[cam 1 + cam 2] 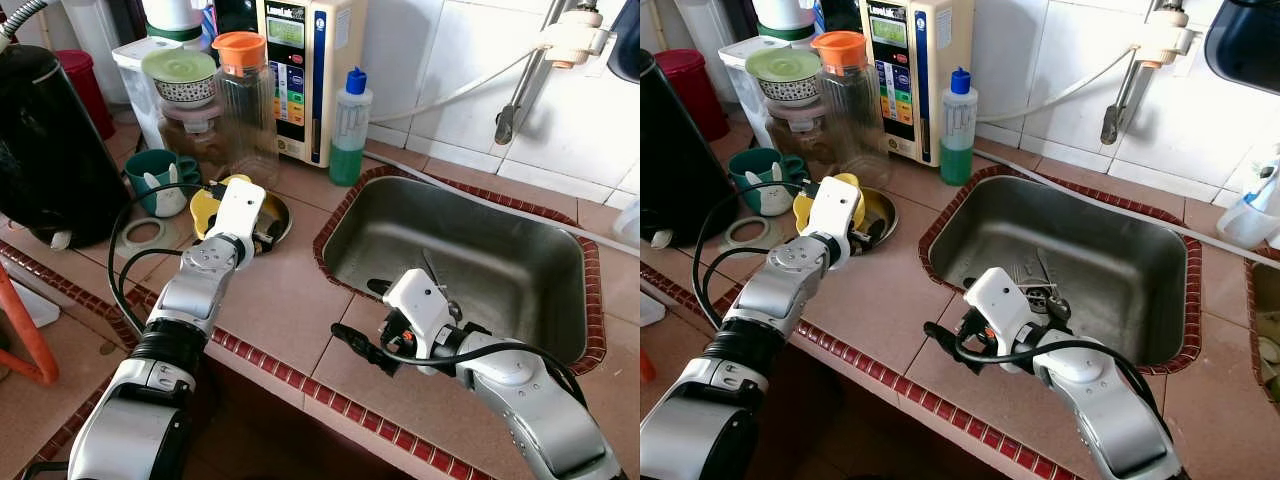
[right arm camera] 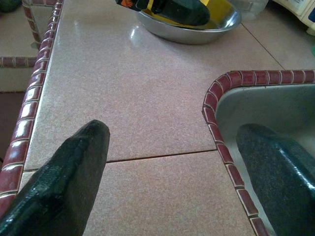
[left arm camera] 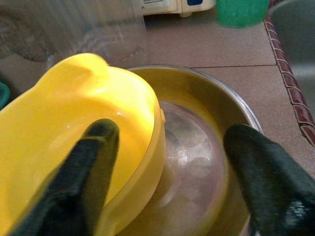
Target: Kitchen organization
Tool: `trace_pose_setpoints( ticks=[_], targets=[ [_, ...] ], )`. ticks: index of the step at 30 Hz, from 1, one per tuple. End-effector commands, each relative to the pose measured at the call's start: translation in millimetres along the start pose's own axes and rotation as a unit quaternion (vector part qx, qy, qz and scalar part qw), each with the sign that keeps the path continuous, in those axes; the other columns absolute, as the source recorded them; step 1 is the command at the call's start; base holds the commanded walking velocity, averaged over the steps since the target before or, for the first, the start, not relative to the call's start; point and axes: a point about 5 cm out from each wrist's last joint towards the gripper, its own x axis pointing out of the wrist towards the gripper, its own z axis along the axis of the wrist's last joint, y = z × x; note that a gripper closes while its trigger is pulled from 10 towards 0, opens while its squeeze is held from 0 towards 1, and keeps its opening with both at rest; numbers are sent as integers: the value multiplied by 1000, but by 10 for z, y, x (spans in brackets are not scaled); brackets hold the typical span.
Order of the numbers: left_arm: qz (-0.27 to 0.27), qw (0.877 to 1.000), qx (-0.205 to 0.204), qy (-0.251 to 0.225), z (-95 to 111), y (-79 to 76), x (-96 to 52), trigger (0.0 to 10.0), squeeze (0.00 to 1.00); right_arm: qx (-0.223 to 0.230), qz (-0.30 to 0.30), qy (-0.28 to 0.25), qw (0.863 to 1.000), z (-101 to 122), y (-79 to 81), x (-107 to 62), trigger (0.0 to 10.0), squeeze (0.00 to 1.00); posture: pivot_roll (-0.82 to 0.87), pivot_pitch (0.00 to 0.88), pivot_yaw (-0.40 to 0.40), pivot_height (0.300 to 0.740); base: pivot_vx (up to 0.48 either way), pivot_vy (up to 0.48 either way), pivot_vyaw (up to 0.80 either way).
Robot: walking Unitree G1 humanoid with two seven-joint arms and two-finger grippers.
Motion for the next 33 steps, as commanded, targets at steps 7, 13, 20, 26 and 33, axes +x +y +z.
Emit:
trace_pose_setpoints(
  ticks=[7,13,20,26,33],
  targets=[
    [-8,1000,1,6,-5,-2,-10,0,0,-12,0,-3,1000,45,-17,14,10000,1000,76,23,23,740,0,0,0],
    [-9,1000,-2,6,-6,-8,-16,0,0,-12,0,-4,1000,49,-20,18,10000,0,77,24,23,740,0,0,0],
    [-5,1000,-4,7,-25,-2,-21,0,0,-13,-3,-4,1000,52,-32,22,10000,0,76,22,19,740,0,0,0],
    [11,1000,-9,-15,2,8,-28,0,0,-13,-16,-11,1000,72,-69,25,10000,0,75,22,20,740,0,0,0],
    [36,999,-5,-40,51,45,-39,0,0,-10,-47,-28,998,121,-150,38,10000,0,76,21,17,740,0,0,0]
  ],
)
